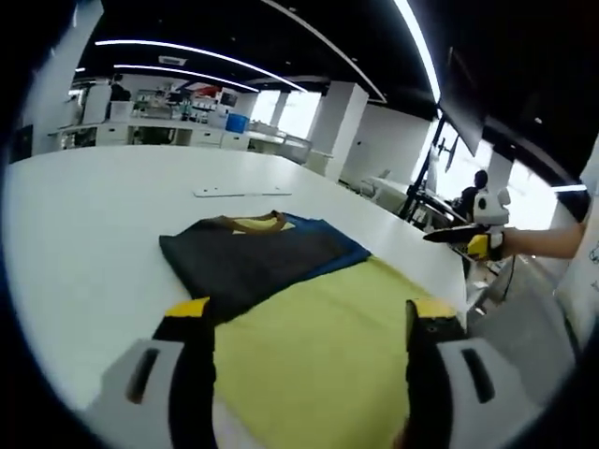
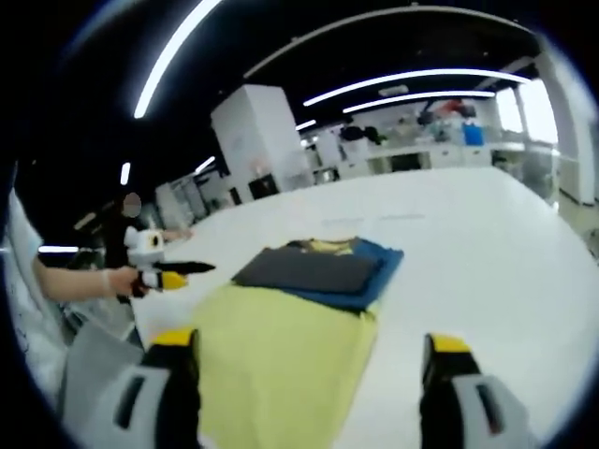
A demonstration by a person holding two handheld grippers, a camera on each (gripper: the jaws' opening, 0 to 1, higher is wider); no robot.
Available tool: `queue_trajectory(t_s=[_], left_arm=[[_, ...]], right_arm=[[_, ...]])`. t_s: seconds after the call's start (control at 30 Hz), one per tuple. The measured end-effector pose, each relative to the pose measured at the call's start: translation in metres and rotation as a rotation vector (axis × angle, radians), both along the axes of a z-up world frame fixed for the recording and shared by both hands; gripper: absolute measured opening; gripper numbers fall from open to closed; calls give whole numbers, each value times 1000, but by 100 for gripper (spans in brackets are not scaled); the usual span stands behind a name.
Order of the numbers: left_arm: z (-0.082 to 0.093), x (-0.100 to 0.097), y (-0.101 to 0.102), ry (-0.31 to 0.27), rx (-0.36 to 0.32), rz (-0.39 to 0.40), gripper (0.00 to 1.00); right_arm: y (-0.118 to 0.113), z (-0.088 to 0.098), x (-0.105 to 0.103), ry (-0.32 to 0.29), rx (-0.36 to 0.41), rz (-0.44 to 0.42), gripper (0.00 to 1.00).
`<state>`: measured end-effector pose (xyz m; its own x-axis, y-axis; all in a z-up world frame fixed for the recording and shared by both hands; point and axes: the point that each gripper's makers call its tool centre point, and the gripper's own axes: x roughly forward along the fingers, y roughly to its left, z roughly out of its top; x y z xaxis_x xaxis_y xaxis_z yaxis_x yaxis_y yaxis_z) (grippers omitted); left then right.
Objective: Fold the garment on the visible template until the final outline fits inside the template.
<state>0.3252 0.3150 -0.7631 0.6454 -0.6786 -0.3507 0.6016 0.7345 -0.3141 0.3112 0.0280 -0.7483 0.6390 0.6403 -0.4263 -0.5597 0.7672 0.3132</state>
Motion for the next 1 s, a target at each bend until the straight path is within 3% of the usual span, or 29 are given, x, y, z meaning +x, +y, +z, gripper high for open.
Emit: queue_trajectory(t_s=[0.07,0.4,1.0], left_arm=[[1,-8,3,2,7,-5,81],[1,-34,3,13,32,-63,82],[-14,-73,12,100,85,-97,74]], right_arm=[[1,-1,-2,7,-2,0,92],[7,-2,-14,0,-11,20,95],[-2,-13,-46,3,-110,50,93]])
